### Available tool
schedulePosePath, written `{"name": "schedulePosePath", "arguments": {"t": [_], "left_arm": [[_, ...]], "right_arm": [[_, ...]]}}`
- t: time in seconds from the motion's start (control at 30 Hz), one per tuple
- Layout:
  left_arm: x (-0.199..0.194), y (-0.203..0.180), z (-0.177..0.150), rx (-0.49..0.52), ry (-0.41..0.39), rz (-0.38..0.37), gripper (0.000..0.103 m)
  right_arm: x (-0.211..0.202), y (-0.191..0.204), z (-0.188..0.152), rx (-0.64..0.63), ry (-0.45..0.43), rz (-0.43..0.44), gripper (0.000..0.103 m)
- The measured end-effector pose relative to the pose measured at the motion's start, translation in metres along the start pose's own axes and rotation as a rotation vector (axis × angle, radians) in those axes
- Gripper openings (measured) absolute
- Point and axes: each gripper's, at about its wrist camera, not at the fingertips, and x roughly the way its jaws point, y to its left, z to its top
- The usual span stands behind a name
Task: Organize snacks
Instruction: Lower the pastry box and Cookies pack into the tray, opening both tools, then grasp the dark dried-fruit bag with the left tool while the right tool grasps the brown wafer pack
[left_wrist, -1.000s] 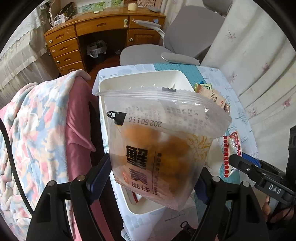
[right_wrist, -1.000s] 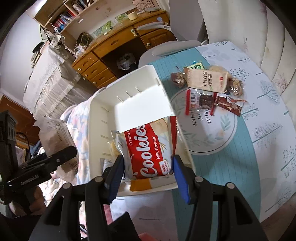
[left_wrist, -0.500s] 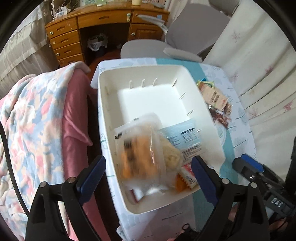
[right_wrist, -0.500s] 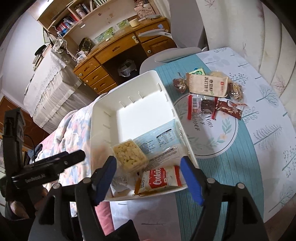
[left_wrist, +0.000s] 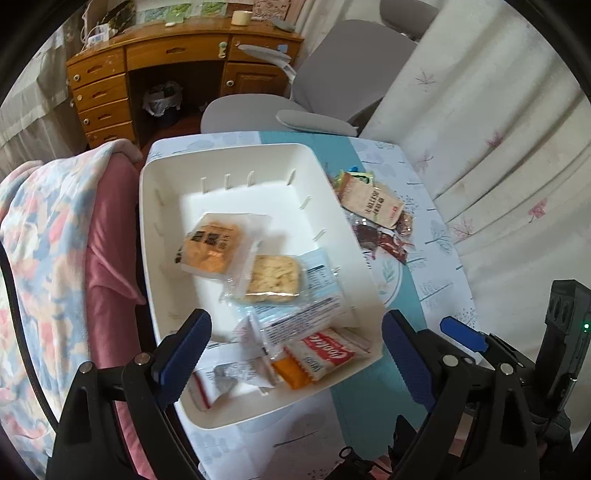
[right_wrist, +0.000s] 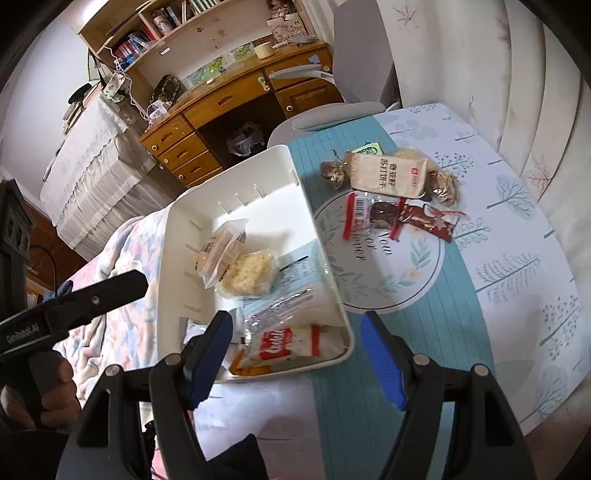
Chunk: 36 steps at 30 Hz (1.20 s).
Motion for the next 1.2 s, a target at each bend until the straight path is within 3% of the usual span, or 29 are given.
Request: {"name": "schedulePosePath", "arguments": {"t": [0.67, 1.2], "left_arm": [[0.036, -0.099, 0.011, -0.003, 0.001, 0.028, 0.093], [0.104, -0.159, 0.049, -0.023, 0.048, 0.139, 0.093]], "right_arm": [[-0.02, -0.066, 0.024, -0.215, -0.064, 0.025, 0.072], [0.009, -0.13, 0.049, -0.455, -0.125, 0.062, 0.072]]}}
